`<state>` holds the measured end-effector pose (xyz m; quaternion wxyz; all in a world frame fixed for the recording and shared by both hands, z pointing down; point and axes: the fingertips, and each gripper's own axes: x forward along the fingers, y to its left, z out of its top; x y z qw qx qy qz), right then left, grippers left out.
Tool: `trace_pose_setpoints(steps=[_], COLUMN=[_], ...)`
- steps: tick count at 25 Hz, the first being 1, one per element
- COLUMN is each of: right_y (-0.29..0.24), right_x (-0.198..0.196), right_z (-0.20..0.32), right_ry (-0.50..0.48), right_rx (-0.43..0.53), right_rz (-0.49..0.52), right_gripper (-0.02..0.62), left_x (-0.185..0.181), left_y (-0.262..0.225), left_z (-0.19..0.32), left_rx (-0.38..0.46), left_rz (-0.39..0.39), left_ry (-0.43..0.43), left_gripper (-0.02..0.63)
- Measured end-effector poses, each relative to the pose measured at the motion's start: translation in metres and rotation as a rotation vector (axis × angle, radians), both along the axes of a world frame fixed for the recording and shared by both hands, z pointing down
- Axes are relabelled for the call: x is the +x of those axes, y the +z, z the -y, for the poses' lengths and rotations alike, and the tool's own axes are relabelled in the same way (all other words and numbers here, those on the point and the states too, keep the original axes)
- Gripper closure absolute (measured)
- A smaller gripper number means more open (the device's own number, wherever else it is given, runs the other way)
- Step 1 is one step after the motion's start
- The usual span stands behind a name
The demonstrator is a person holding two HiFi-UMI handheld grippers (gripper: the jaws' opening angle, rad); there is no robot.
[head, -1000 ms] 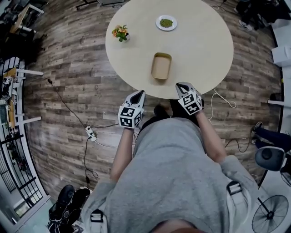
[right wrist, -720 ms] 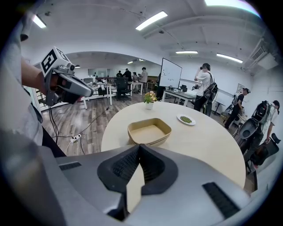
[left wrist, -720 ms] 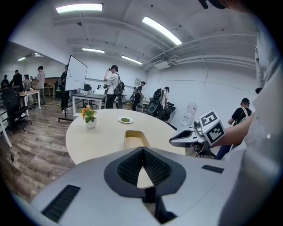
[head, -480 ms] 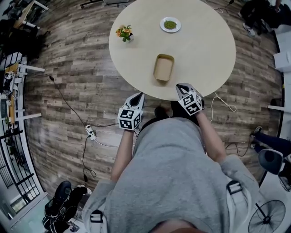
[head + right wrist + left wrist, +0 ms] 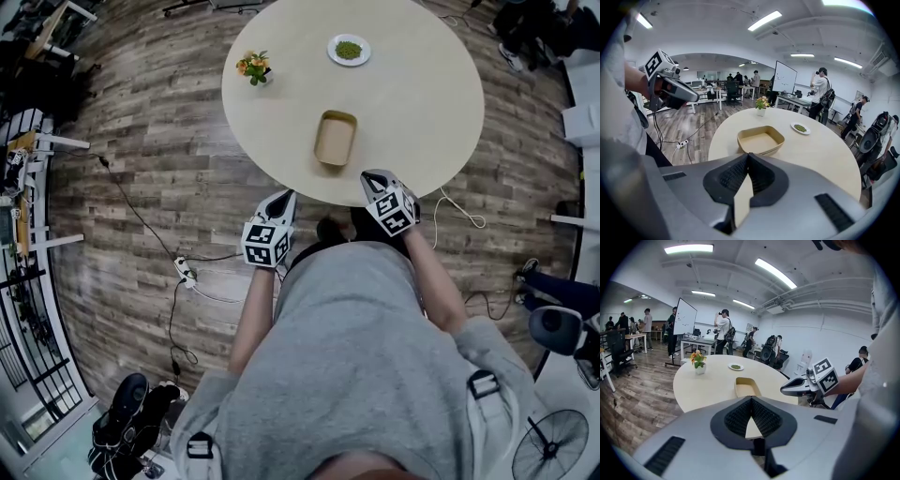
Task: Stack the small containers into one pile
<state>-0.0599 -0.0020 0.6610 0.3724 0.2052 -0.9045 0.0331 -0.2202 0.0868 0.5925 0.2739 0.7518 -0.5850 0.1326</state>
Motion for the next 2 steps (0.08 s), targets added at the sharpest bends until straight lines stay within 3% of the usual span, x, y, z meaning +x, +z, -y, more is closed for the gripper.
trace_pose_setpoints(steps=[2], right_y=[0.0014], right_x=[0.0004], right_z=[0.0002], right_ry=[-0.001], right_rx=[-0.003], right_rz=[0.002], right_gripper=[0.591], left_x=[0.0000], left_y=[0.0024], left_z=[-0.0010], left_rx=[-0.005], left_rz=[0.000], left_ry=[-0.001], left_gripper=[0.589])
